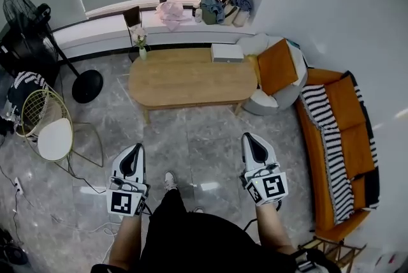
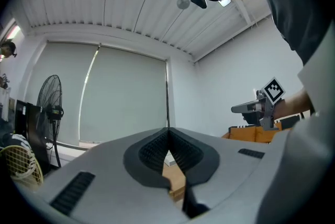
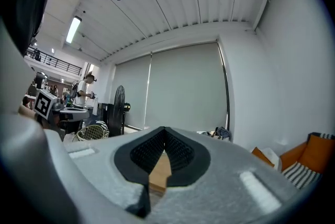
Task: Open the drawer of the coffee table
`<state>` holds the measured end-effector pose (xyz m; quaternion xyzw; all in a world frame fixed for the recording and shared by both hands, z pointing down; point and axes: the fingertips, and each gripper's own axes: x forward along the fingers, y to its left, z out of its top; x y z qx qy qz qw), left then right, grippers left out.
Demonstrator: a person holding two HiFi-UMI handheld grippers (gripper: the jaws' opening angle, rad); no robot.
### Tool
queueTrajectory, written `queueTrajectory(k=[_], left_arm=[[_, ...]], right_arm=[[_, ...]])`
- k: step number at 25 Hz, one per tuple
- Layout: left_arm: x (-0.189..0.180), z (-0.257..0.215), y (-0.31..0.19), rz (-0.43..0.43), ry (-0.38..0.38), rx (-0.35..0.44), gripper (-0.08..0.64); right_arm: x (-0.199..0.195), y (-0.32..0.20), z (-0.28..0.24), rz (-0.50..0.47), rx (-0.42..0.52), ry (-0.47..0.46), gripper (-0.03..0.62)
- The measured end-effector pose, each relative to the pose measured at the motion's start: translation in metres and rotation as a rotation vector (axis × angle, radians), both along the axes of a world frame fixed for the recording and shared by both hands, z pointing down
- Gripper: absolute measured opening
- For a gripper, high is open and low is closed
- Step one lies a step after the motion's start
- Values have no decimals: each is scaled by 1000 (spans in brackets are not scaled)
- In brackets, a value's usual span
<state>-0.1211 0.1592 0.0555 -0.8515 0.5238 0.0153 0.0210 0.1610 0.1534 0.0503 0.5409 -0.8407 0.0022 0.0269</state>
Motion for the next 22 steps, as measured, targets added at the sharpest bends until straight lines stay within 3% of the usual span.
queueTrajectory(k=[5, 12, 22], left_arm=[[-22, -4, -69, 55, 12, 9, 6], [-51, 13, -133, 94, 17, -49, 6], [-33, 15, -165, 88, 31, -50, 6]], right_arm=[[-31, -64, -3, 17, -11, 6, 5], [-79, -121, -4, 5, -34, 37, 5], [-69, -167, 0, -21, -28, 28, 5]])
